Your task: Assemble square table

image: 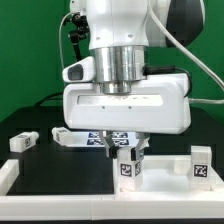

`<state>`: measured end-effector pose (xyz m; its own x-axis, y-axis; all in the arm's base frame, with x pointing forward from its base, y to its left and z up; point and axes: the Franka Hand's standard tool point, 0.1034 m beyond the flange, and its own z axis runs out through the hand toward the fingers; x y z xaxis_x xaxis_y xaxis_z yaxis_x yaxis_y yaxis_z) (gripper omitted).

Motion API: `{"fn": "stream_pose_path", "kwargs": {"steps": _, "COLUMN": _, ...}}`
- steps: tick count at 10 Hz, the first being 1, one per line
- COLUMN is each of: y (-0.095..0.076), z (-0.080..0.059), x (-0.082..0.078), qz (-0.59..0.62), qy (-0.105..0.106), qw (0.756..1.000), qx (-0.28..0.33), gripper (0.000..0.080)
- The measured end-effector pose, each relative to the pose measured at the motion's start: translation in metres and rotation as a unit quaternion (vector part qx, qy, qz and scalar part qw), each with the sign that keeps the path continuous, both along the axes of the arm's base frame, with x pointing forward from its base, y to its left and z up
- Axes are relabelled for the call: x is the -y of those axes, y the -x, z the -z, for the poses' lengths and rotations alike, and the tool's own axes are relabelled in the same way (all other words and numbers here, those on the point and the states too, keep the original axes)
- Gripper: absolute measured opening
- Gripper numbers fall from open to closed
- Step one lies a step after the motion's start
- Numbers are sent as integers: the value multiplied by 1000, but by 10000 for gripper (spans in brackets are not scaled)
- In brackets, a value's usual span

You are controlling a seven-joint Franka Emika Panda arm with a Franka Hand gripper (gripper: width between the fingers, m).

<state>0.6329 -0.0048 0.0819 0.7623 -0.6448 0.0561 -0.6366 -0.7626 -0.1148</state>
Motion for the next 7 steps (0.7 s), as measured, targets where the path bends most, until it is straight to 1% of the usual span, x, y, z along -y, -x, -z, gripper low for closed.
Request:
{"fn": "stream_pose_path", "kwargs": {"steps": 1, "y": 3, "z": 0, "x": 0, "qz": 101, "qy": -21, "qw": 994, "qx": -24, "gripper": 287}}
{"fn": "stream_pose_path", "kwargs": {"steps": 2, "y": 5, "z": 0, "x": 0, "qz": 233, "qy": -61, "qw": 969, "qx": -52, "gripper": 287}}
{"fn": "stream_pose_path", "kwargs": {"steps": 3, "y": 4, "z": 1, "x": 1, "qz": 306, "qy": -84, "qw": 946, "qx": -71, "gripper": 287}}
{"fn": "stream_pose_path", "kwargs": {"steps": 5, "y": 4, "z": 1, "x": 5, "qz": 395, "qy": -97, "qw": 909, "qx": -89, "gripper": 288}}
{"fn": "stream_pose_path", "kwargs": {"steps": 6, "y": 4, "z": 1, "x": 6, "qz": 417, "qy": -97, "qw": 899, "qx": -90, "gripper": 288}}
{"fn": "stream_pose_path", "kwargs": {"steps": 7, "y": 5, "z": 1, "x": 5, "qz": 419, "qy": -95, "qw": 898, "qx": -90, "gripper": 288}}
